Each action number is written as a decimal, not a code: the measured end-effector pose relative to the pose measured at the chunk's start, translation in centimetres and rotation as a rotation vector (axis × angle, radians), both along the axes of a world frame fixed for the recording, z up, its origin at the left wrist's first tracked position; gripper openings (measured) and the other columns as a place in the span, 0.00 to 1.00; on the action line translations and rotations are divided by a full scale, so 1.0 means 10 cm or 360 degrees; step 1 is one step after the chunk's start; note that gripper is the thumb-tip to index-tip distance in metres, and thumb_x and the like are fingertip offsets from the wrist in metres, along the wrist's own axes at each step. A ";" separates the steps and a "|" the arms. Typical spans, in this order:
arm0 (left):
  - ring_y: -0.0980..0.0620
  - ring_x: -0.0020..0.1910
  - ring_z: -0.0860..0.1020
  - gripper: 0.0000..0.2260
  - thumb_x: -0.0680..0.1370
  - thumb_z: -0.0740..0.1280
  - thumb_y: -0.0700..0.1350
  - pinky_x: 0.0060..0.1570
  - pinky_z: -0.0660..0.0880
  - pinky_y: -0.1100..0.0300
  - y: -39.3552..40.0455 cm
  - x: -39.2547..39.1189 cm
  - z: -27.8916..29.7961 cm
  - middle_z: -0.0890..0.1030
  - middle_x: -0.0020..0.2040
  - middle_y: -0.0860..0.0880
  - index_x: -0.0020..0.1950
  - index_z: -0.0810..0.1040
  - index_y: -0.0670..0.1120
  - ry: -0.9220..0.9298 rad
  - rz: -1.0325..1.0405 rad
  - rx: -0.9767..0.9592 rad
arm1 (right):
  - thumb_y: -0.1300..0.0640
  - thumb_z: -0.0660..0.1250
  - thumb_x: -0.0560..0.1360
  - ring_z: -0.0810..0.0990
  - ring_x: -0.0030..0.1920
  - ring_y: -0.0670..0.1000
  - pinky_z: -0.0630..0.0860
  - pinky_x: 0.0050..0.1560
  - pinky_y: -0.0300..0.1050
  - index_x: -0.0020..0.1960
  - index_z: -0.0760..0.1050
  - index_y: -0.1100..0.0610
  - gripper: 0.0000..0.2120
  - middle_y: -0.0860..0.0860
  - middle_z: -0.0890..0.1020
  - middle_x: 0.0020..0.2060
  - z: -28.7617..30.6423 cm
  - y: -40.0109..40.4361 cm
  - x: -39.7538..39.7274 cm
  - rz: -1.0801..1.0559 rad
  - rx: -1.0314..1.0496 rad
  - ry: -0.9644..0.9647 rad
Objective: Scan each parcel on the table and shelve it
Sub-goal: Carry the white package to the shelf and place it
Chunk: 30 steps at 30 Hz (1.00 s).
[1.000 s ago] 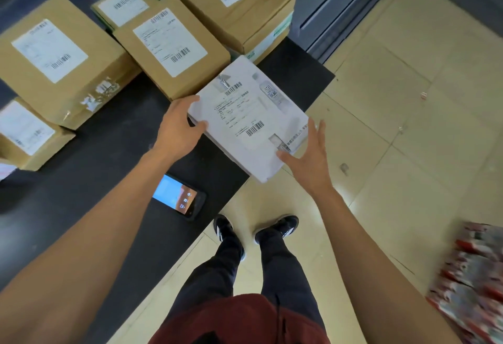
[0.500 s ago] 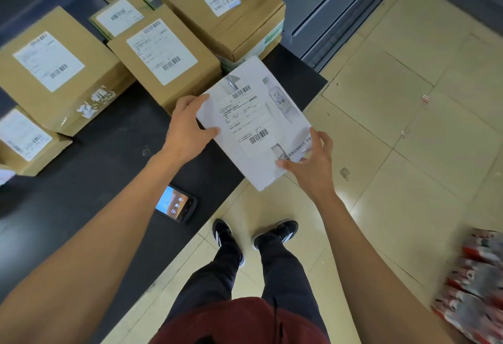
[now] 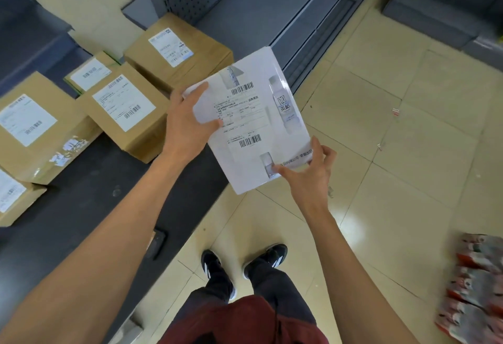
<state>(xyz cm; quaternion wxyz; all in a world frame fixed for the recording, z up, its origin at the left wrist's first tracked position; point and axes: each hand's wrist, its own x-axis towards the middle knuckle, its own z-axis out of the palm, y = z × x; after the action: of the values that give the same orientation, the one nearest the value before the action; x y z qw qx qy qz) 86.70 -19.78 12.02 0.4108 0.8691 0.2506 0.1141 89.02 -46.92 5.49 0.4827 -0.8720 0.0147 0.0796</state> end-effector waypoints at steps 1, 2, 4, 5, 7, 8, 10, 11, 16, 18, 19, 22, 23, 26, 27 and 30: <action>0.57 0.69 0.64 0.35 0.73 0.78 0.48 0.68 0.67 0.57 -0.07 0.08 0.10 0.64 0.70 0.57 0.77 0.68 0.58 -0.0042 -0.0005 -0.0002 | 0.46 0.83 0.63 0.72 0.62 0.48 0.71 0.54 0.37 0.76 0.63 0.46 0.48 0.43 0.62 0.64 0.07 -0.07 0.05 -0.0020 0.0013 -0.0032; 0.58 0.69 0.64 0.34 0.73 0.78 0.48 0.68 0.67 0.57 -0.14 0.16 0.19 0.64 0.69 0.58 0.76 0.69 0.58 -0.0093 -0.0014 0.0003 | 0.47 0.83 0.63 0.72 0.62 0.48 0.70 0.53 0.34 0.74 0.66 0.46 0.45 0.44 0.63 0.63 0.13 -0.13 0.09 -0.0044 0.0029 -0.0075; 0.61 0.68 0.63 0.34 0.72 0.78 0.47 0.66 0.66 0.60 -0.28 0.31 0.35 0.63 0.68 0.61 0.75 0.70 0.59 -0.0185 -0.0021 0.0016 | 0.48 0.83 0.64 0.71 0.62 0.47 0.68 0.52 0.28 0.72 0.70 0.46 0.40 0.45 0.64 0.61 0.23 -0.26 0.17 -0.0102 0.0095 -0.0161; 0.61 0.68 0.63 0.33 0.72 0.78 0.47 0.66 0.66 0.61 -0.35 0.38 0.41 0.63 0.69 0.61 0.75 0.71 0.59 -0.0202 -0.0026 0.0025 | 0.49 0.82 0.64 0.70 0.62 0.46 0.68 0.51 0.27 0.70 0.71 0.47 0.38 0.44 0.65 0.59 0.28 -0.31 0.20 -0.0135 0.0134 -0.0192; 0.57 0.71 0.64 0.33 0.73 0.78 0.47 0.69 0.68 0.56 -0.50 0.52 0.52 0.64 0.74 0.57 0.75 0.71 0.58 -0.0193 -0.0055 0.0082 | 0.49 0.82 0.64 0.71 0.60 0.40 0.69 0.51 0.25 0.68 0.71 0.47 0.36 0.41 0.66 0.58 0.35 -0.42 0.27 -0.0184 0.0212 -0.0206; 0.54 0.73 0.64 0.33 0.73 0.78 0.47 0.72 0.68 0.52 -0.57 0.58 0.57 0.64 0.76 0.55 0.75 0.71 0.58 -0.0188 -0.0071 0.0120 | 0.48 0.82 0.64 0.72 0.58 0.37 0.71 0.51 0.26 0.67 0.70 0.47 0.36 0.38 0.66 0.59 0.38 -0.48 0.29 -0.0197 0.0255 -0.0201; 0.52 0.76 0.63 0.34 0.73 0.78 0.47 0.74 0.68 0.49 -0.72 0.71 0.64 0.62 0.78 0.51 0.77 0.69 0.57 -0.0252 -0.0104 0.0165 | 0.48 0.82 0.65 0.76 0.58 0.39 0.76 0.56 0.37 0.68 0.67 0.45 0.37 0.36 0.68 0.64 0.44 -0.58 0.34 -0.0195 0.0334 -0.0183; 0.52 0.76 0.62 0.36 0.73 0.78 0.48 0.73 0.68 0.51 -0.78 0.76 0.67 0.61 0.79 0.50 0.78 0.68 0.56 -0.0305 -0.0114 0.0169 | 0.48 0.82 0.66 0.78 0.59 0.44 0.78 0.59 0.45 0.70 0.65 0.45 0.39 0.38 0.69 0.66 0.46 -0.63 0.37 -0.0198 0.0372 -0.0166; 0.63 0.69 0.70 0.44 0.73 0.77 0.46 0.62 0.71 0.71 -1.19 1.04 0.71 0.65 0.78 0.54 0.81 0.54 0.54 -0.0499 -0.0021 -0.0180 | 0.46 0.80 0.67 0.82 0.55 0.45 0.80 0.56 0.49 0.72 0.63 0.38 0.40 0.35 0.75 0.64 0.59 -0.75 0.55 -0.0241 0.0492 -0.0220; 0.60 0.69 0.72 0.41 0.72 0.77 0.44 0.65 0.74 0.63 -1.33 1.15 0.69 0.70 0.74 0.54 0.78 0.56 0.52 -0.0505 -0.0014 -0.0264 | 0.47 0.78 0.69 0.80 0.61 0.53 0.78 0.61 0.53 0.75 0.59 0.37 0.42 0.41 0.74 0.67 0.61 -0.75 0.63 -0.0251 0.0457 -0.0219; 0.57 0.69 0.72 0.40 0.71 0.77 0.45 0.67 0.75 0.56 -1.38 1.20 0.67 0.70 0.72 0.54 0.77 0.57 0.53 -0.0479 -0.0033 -0.0200 | 0.48 0.78 0.70 0.79 0.62 0.56 0.77 0.62 0.53 0.76 0.58 0.34 0.42 0.38 0.72 0.68 0.62 -0.76 0.67 -0.0240 0.0426 -0.0250; 0.47 0.75 0.63 0.46 0.71 0.77 0.54 0.72 0.66 0.44 -1.46 1.35 0.59 0.62 0.78 0.53 0.80 0.51 0.56 -0.0257 -0.0159 0.0164 | 0.51 0.77 0.73 0.78 0.62 0.59 0.78 0.60 0.54 0.75 0.58 0.29 0.41 0.28 0.66 0.68 0.61 -0.78 0.79 -0.0178 0.0351 -0.0362; 0.45 0.78 0.59 0.48 0.71 0.76 0.56 0.73 0.62 0.43 -1.48 1.40 0.55 0.56 0.81 0.52 0.81 0.47 0.57 -0.0198 -0.0211 0.0233 | 0.51 0.76 0.74 0.78 0.61 0.59 0.79 0.59 0.55 0.76 0.59 0.31 0.40 0.31 0.67 0.69 0.59 -0.79 0.85 -0.0166 0.0318 -0.0380; 0.47 0.80 0.54 0.47 0.72 0.76 0.58 0.72 0.65 0.48 -1.54 1.55 0.45 0.45 0.83 0.52 0.82 0.49 0.58 -0.0148 -0.0270 0.0316 | 0.49 0.74 0.76 0.73 0.66 0.54 0.76 0.61 0.49 0.79 0.60 0.39 0.37 0.42 0.69 0.71 0.53 -0.78 1.07 -0.0166 0.0218 -0.0406; 0.51 0.78 0.55 0.45 0.72 0.77 0.57 0.69 0.67 0.56 -1.55 1.61 0.43 0.46 0.82 0.52 0.81 0.53 0.57 -0.0187 -0.0251 0.0304 | 0.49 0.74 0.77 0.71 0.68 0.51 0.73 0.63 0.44 0.79 0.60 0.40 0.36 0.43 0.69 0.72 0.52 -0.77 1.16 -0.0179 0.0202 -0.0414; 0.64 0.69 0.59 0.38 0.71 0.78 0.53 0.59 0.61 0.74 -1.52 1.86 0.41 0.57 0.80 0.53 0.76 0.62 0.54 -0.0362 -0.0230 0.0165 | 0.44 0.71 0.78 0.68 0.70 0.49 0.70 0.68 0.45 0.79 0.61 0.40 0.34 0.43 0.68 0.73 0.54 -0.73 1.46 -0.0228 0.0195 -0.0424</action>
<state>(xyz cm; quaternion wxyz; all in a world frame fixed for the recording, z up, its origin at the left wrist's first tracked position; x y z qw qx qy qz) 105.27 -34.95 16.14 0.3982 0.8865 0.1328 0.1948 103.64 -54.17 10.94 0.5372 -0.8404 0.0078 -0.0708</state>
